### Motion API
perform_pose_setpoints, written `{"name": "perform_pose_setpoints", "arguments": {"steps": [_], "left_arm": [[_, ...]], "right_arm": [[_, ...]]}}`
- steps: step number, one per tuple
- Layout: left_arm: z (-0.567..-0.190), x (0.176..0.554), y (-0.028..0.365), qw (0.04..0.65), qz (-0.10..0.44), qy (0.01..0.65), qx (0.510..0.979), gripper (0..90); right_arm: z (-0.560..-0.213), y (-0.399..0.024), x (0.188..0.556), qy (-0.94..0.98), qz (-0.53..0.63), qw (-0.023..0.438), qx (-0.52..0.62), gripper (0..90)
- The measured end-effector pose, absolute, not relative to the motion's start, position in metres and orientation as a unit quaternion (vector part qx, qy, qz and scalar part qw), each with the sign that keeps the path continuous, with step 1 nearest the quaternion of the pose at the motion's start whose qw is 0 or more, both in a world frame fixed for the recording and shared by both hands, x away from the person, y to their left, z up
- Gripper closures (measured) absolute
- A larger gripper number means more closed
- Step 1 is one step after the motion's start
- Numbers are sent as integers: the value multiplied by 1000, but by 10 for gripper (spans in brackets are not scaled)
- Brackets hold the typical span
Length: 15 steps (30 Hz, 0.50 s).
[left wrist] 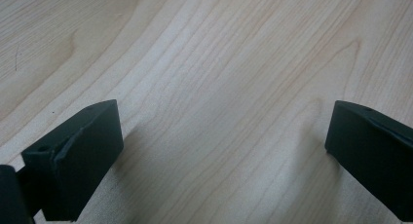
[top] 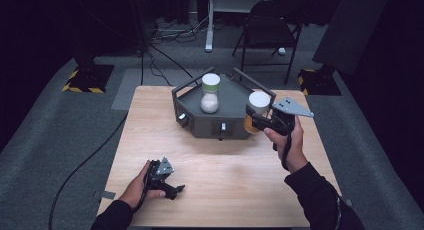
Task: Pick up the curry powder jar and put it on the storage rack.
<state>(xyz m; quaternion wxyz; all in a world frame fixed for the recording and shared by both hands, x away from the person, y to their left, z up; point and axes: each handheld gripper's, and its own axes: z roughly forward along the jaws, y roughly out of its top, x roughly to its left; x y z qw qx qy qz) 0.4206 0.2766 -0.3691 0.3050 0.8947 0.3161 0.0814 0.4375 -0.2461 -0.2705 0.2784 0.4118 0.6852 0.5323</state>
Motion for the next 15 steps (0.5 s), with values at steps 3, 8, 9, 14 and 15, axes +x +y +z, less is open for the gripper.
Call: {"name": "perform_pose_setpoints", "arguments": {"steps": [3, 8, 9, 14, 15], "left_arm": [[-369, 421, 277, 305, 81, 317, 895, 3], [-369, 421, 277, 305, 81, 316, 895, 3], [-369, 421, 277, 305, 81, 316, 895, 3], [-369, 421, 277, 305, 81, 317, 894, 3], [-369, 421, 277, 305, 81, 317, 894, 3]], "right_arm": [[-270, -243, 445, 684, 530, 282, 413, 333], [-271, -240, 456, 681, 532, 284, 416, 333], [-273, -239, 461, 678, 533, 287, 417, 333], [-276, -234, 472, 673, 533, 293, 421, 333], [-277, -232, 475, 671, 533, 292, 424, 333]]}}
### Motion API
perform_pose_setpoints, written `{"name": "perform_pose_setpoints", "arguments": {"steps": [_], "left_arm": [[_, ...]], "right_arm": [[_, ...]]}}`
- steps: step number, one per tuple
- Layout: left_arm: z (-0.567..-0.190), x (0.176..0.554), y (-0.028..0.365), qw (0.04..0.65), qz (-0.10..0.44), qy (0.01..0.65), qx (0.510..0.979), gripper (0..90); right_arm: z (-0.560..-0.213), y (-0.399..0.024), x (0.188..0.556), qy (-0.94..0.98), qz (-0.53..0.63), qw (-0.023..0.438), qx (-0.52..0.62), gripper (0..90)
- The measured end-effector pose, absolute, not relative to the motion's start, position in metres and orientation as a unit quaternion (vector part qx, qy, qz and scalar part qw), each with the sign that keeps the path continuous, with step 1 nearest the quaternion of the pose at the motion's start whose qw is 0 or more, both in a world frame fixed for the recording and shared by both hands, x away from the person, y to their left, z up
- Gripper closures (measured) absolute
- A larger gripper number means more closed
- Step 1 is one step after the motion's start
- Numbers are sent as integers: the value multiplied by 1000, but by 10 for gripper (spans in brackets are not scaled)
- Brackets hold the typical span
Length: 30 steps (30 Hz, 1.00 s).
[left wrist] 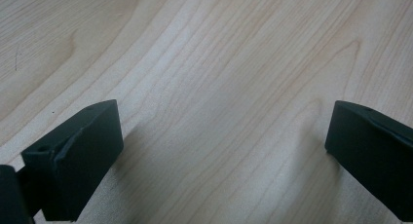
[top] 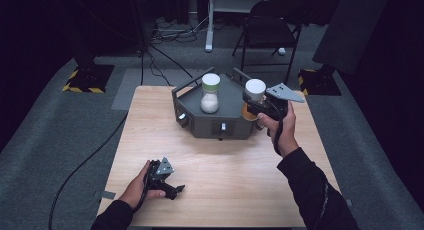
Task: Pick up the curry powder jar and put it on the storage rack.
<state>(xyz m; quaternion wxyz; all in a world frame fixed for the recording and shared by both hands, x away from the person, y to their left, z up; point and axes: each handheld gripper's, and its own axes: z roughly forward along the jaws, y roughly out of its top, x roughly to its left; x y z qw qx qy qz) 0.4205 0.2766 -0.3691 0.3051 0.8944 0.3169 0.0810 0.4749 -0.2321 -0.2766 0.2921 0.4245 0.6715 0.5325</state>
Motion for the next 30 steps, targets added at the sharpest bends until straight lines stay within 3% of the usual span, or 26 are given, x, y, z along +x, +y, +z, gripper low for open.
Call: {"name": "perform_pose_setpoints", "arguments": {"steps": [30], "left_arm": [[-369, 421, 277, 305, 81, 315, 895, 3]], "right_arm": [[-296, -198, 524, 669, 528, 288, 437, 332]]}}
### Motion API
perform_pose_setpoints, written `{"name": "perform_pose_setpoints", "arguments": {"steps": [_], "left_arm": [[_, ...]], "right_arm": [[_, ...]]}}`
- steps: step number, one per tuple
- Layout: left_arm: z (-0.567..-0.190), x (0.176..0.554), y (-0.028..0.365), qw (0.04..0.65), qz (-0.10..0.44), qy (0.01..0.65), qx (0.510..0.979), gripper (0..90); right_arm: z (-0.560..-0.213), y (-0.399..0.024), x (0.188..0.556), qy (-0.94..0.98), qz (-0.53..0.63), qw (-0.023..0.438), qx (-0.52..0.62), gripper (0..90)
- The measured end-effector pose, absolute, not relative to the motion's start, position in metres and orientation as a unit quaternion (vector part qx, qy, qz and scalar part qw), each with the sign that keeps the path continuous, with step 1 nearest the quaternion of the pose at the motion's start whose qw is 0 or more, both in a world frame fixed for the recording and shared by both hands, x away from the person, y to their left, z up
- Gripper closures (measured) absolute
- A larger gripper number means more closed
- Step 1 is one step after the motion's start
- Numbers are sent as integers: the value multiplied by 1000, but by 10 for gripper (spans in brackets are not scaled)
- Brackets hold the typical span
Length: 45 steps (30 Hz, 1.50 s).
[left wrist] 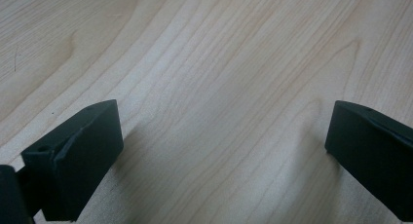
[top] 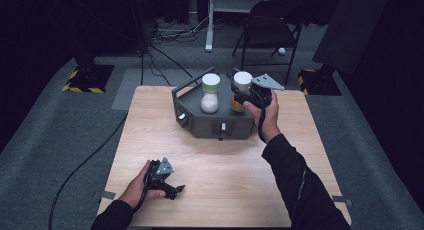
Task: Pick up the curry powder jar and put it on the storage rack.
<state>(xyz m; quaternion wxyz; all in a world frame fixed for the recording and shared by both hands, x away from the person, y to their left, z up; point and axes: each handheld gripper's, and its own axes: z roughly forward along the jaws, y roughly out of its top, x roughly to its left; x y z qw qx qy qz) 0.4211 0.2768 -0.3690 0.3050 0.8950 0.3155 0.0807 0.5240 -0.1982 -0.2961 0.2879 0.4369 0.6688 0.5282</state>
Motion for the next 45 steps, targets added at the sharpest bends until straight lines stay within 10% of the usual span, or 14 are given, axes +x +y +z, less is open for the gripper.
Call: {"name": "perform_pose_setpoints", "arguments": {"steps": [45], "left_arm": [[-369, 421, 277, 305, 80, 315, 895, 3]], "right_arm": [[-312, -191, 525, 666, 513, 298, 452, 309]]}}
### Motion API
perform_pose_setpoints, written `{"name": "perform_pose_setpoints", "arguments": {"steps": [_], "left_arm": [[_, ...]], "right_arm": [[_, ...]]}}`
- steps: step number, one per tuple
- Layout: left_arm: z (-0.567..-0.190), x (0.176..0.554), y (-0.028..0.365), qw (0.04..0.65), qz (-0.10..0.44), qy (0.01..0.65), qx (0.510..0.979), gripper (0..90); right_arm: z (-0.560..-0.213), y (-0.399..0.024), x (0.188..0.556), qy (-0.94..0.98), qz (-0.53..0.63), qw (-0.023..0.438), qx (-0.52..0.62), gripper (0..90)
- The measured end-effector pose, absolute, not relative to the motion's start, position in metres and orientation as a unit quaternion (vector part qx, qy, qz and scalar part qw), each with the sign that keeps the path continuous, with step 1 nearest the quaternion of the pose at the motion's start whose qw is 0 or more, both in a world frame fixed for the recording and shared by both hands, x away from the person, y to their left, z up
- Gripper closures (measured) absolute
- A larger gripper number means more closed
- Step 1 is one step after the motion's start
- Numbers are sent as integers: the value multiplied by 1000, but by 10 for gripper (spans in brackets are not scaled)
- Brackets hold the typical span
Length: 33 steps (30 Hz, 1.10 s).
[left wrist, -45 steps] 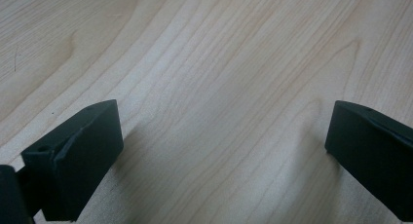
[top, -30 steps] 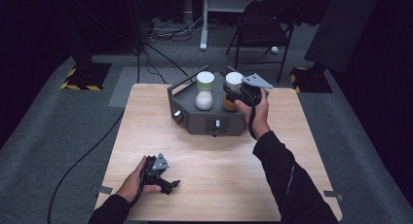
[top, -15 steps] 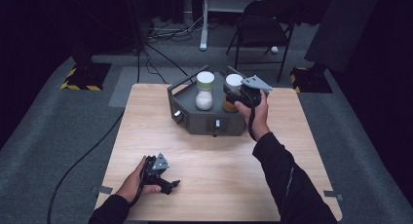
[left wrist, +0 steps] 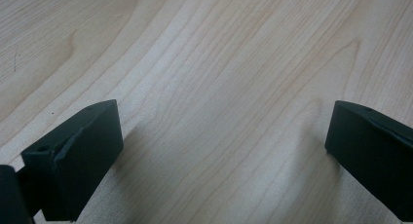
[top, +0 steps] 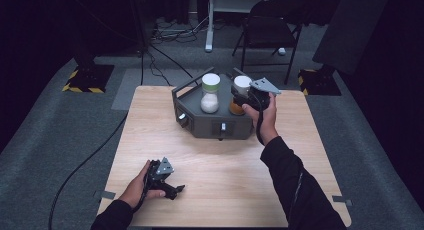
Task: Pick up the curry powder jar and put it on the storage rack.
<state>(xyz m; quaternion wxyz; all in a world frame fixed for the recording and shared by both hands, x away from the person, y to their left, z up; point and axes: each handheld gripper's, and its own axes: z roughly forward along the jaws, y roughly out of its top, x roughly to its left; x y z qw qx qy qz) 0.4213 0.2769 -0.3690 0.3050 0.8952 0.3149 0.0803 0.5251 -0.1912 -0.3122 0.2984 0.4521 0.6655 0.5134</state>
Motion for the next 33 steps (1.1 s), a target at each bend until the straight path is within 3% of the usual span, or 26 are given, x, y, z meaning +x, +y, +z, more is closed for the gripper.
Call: {"name": "perform_pose_setpoints", "arguments": {"steps": [8, 16, 33], "left_arm": [[-369, 421, 277, 305, 80, 315, 895, 3], [-369, 421, 277, 305, 81, 315, 895, 3], [-369, 421, 277, 305, 80, 315, 895, 3]], "right_arm": [[-312, -188, 523, 661, 506, 307, 460, 239], [-312, -186, 521, 665, 492, 320, 462, 76], [-306, -202, 500, 679, 504, 318, 429, 68]]}}
